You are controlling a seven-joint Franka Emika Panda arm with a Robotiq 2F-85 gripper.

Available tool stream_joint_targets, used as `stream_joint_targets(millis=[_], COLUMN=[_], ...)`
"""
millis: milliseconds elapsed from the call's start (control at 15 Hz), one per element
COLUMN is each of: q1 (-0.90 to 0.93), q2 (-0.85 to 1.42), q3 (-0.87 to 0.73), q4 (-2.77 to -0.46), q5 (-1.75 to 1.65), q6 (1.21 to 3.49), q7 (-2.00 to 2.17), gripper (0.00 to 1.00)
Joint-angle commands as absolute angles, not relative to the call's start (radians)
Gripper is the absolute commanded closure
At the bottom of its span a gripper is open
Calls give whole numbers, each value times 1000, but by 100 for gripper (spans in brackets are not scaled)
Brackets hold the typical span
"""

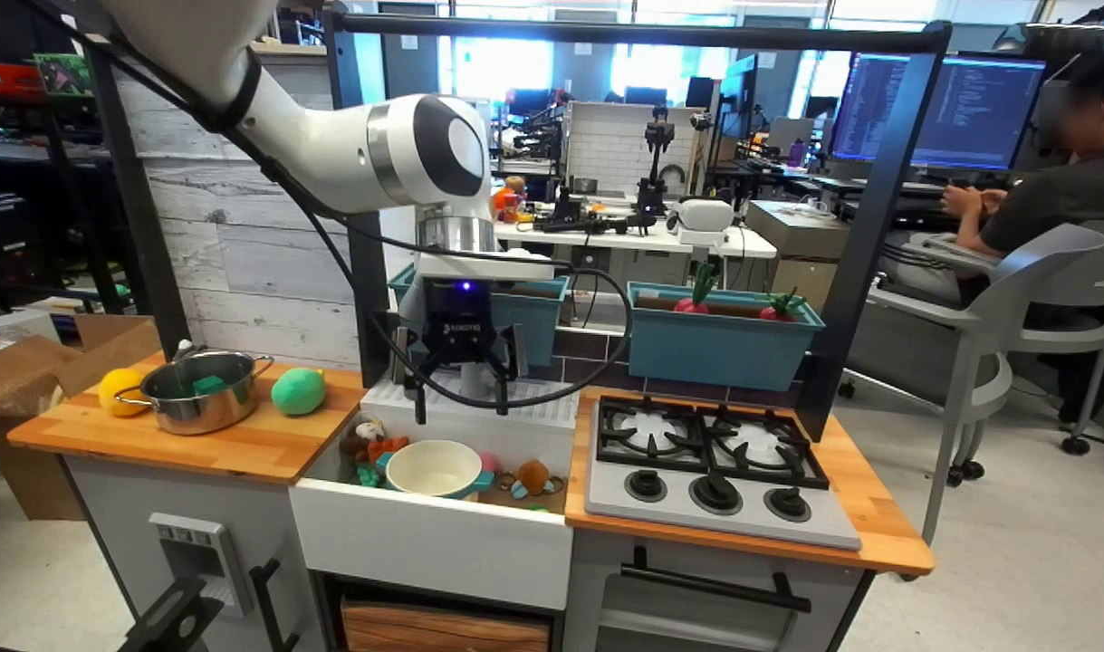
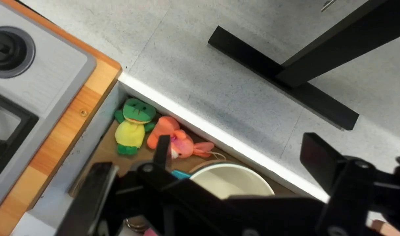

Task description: Remove the white pot from the sink and place it on the stove

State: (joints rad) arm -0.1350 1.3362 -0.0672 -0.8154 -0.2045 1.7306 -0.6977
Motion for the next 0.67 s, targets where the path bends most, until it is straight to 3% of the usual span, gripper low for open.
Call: stream_joint_targets(millis=[0, 200, 600], q1=[-152, -165, -171], q2=[1476, 1534, 1486], q3=[-84, -75, -29], q4=[-622, -556, -636], q5=[-187, -177, -144], q6=[1653, 1670, 1784], q7=[-625, -563, -472], gripper=[0, 0, 0])
